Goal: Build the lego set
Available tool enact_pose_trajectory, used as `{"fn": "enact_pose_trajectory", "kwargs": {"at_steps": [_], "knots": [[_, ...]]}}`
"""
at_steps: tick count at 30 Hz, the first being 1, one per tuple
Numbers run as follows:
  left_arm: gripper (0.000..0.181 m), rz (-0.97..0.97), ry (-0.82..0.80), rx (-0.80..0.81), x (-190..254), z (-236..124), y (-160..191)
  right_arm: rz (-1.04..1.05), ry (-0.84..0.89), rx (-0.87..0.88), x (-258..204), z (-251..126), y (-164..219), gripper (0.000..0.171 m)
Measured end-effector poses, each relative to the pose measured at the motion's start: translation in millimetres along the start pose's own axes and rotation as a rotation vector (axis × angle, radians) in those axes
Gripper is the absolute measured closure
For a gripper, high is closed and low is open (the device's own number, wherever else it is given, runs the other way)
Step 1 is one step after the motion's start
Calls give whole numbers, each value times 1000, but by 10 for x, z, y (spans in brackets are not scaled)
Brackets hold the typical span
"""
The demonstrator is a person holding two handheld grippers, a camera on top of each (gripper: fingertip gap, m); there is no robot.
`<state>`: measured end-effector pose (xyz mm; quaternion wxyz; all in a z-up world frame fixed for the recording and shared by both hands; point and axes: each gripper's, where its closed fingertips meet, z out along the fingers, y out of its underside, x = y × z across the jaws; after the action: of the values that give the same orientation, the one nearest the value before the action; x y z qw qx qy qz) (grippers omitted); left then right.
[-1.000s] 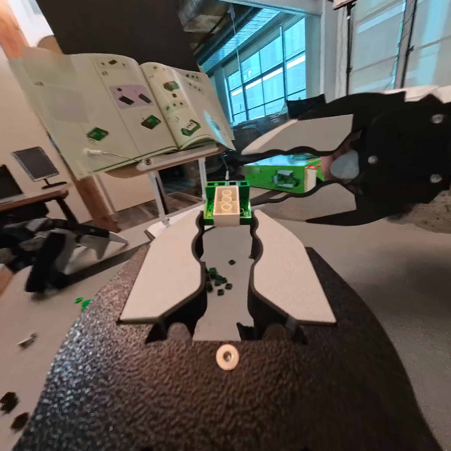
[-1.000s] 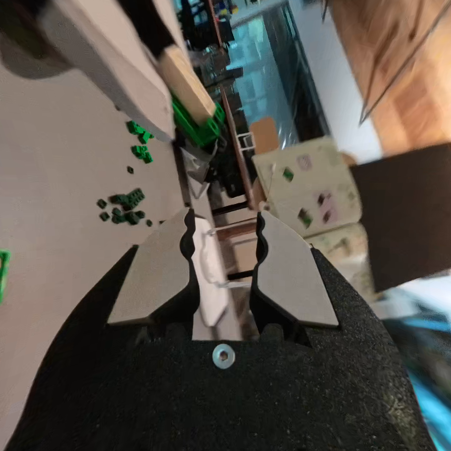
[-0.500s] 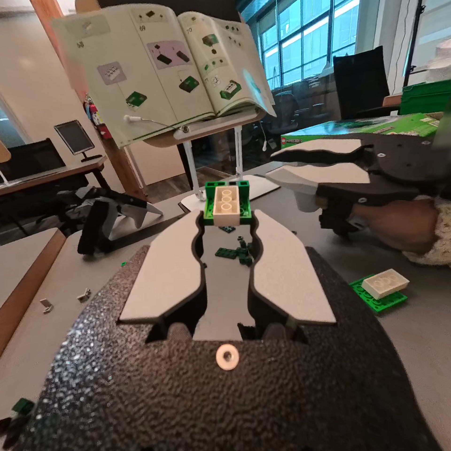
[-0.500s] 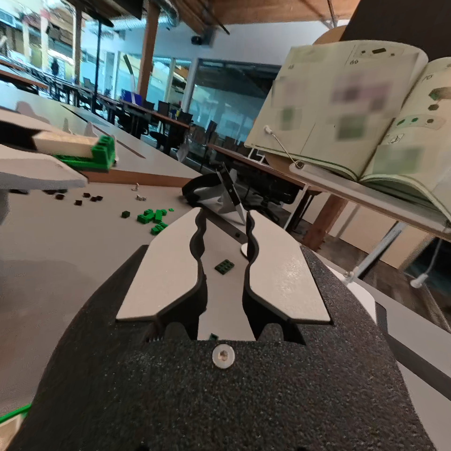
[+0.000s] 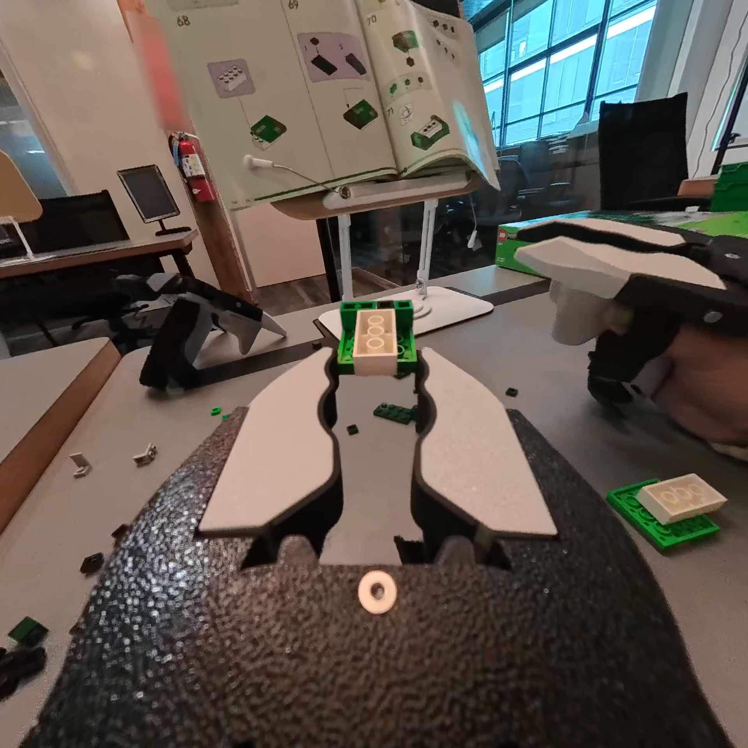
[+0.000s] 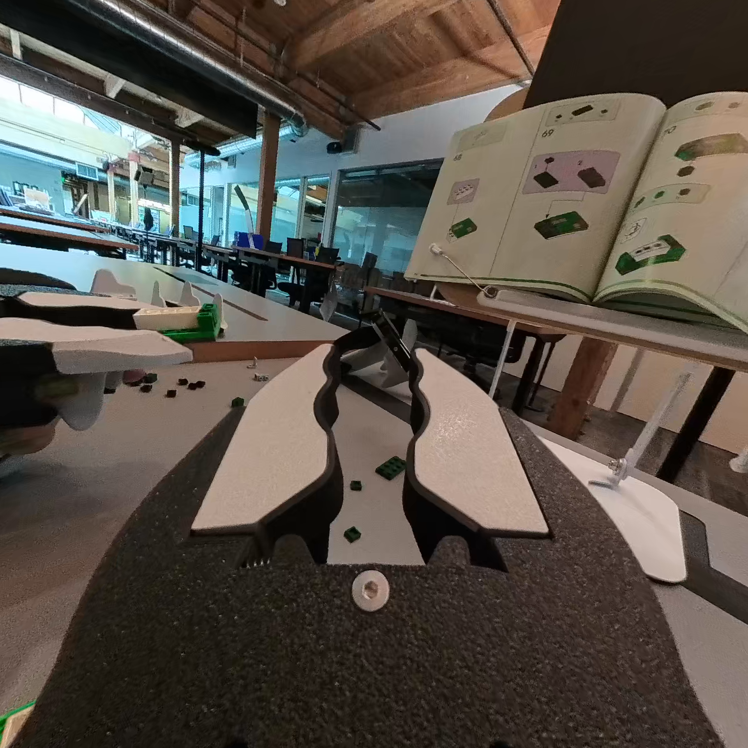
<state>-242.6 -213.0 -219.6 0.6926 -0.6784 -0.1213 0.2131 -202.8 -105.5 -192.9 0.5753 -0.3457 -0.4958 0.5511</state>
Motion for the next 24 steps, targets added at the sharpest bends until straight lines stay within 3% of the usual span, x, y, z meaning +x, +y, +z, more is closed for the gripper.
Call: {"fn": "enact_pose_trajectory", "kwargs": {"at_steps": [13, 24], "knots": [[145, 240, 91, -20, 330, 2, 29, -32, -27, -43, -58, 66, 88, 147], [145, 157, 96, -5, 275, 7, 22, -90, -74, -57, -172, 75, 102, 155]]}}
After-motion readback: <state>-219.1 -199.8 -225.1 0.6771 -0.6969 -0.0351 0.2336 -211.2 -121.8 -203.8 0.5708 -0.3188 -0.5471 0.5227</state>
